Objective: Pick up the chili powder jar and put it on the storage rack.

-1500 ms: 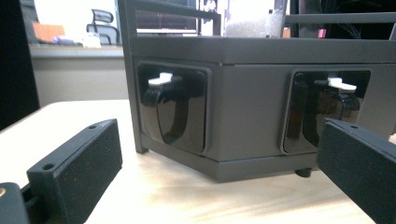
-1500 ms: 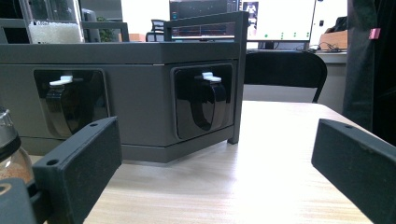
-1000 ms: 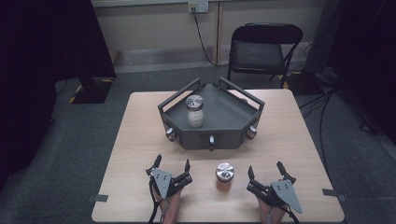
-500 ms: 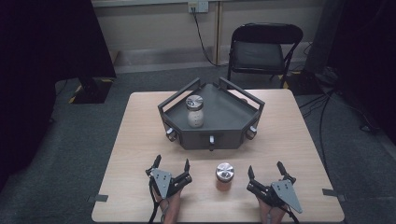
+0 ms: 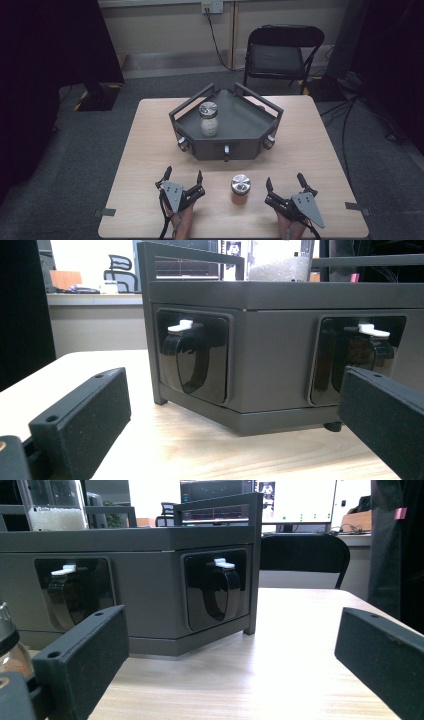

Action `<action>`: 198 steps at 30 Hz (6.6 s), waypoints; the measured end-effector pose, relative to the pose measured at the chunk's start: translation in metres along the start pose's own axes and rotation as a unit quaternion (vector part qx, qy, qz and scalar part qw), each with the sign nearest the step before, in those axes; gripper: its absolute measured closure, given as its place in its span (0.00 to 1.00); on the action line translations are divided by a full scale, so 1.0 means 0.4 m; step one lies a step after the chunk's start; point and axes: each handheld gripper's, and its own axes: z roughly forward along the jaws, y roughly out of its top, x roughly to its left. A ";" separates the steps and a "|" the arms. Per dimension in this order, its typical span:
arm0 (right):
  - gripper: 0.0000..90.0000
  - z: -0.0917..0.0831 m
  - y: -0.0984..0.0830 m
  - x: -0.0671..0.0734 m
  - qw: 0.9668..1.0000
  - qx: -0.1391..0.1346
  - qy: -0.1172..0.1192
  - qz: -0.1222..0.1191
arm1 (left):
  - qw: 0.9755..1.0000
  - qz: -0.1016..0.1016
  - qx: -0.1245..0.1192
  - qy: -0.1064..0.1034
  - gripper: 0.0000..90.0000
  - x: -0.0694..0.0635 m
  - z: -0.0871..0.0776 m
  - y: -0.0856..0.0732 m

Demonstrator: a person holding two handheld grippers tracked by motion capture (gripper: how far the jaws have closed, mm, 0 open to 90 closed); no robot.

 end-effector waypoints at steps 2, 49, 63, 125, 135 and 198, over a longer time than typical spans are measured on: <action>0.00 0.001 0.006 -0.004 1.000 0.005 0.003 0.004 | 1.000 0.000 0.000 0.000 0.00 0.000 0.000 0.000; 0.20 0.044 0.065 0.111 0.985 0.050 0.163 -0.001 | 1.000 0.001 0.000 0.008 0.00 -0.006 -0.001 0.000; 0.37 0.037 0.069 0.120 0.985 0.066 0.157 -0.006 | 1.000 0.000 0.000 0.008 0.00 -0.006 -0.001 0.000; 0.39 0.098 0.240 0.051 0.977 0.055 0.203 -0.018 | 1.000 0.000 0.000 0.016 0.00 -0.012 -0.001 0.000; 0.39 0.149 0.310 0.035 0.977 0.049 0.206 -0.020 | 1.000 0.000 0.000 0.016 0.00 -0.012 -0.001 0.000; 0.39 0.471 0.387 0.146 0.992 0.067 0.103 -0.022 | 1.000 0.001 0.000 0.013 0.01 -0.010 -0.001 0.000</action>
